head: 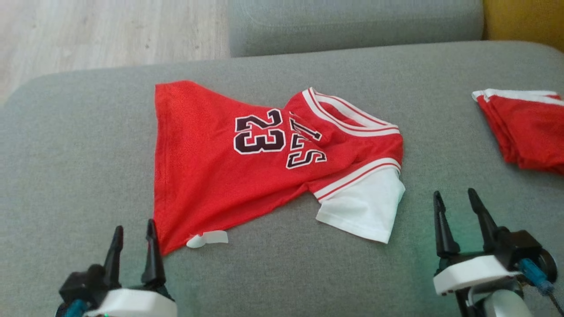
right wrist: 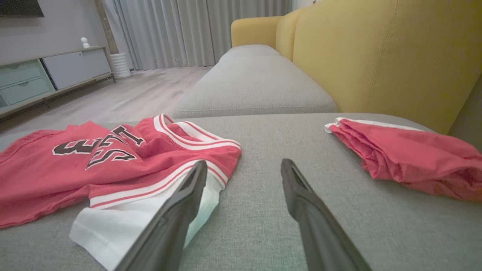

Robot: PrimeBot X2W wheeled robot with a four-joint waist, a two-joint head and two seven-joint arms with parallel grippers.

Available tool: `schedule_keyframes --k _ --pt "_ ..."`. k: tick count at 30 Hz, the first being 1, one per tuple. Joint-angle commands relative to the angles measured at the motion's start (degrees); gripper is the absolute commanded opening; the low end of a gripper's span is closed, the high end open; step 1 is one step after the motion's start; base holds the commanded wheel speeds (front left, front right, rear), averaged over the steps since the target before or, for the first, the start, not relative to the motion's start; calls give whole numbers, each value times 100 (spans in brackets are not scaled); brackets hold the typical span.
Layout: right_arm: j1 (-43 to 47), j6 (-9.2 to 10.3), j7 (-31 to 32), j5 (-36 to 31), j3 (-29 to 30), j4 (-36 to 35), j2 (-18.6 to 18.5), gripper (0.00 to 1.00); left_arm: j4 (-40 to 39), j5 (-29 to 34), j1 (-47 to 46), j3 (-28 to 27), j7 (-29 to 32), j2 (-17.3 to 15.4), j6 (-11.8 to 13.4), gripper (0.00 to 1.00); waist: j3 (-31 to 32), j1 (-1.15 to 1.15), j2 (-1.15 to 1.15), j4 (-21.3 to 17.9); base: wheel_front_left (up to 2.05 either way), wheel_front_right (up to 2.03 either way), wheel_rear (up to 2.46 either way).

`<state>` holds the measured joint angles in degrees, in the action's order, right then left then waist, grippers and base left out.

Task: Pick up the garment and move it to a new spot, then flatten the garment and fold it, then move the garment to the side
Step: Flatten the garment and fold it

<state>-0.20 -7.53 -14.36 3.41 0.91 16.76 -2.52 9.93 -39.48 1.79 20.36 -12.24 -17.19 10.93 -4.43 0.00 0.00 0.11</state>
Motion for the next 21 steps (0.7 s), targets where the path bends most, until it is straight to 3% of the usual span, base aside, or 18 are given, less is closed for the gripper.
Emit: schedule_keyframes --k 1,7,11,15,21 --pt "4 4 -63 -45 -48 -230 -36 100 -222 281 -24 -165 -183 -31 -74 100 135 0 0 46 0 0 0" --pt "164 4 -63 -98 103 -274 -36 100 -318 1084 191 -268 -270 80 -163 100 339 0 0 130 0 0 0" --pt "290 4 -63 -121 162 -314 -36 100 -485 1753 460 -626 -273 338 -254 100 433 0 0 192 0 0 0" --pt "406 4 -63 -37 142 -279 -36 100 -540 2598 662 -886 -274 590 -497 100 497 0 0 225 0 0 0" --pt "474 4 -63 97 -28 -209 -36 100 -495 3087 689 -1182 -275 848 -802 100 534 0 0 190 0 0 0"
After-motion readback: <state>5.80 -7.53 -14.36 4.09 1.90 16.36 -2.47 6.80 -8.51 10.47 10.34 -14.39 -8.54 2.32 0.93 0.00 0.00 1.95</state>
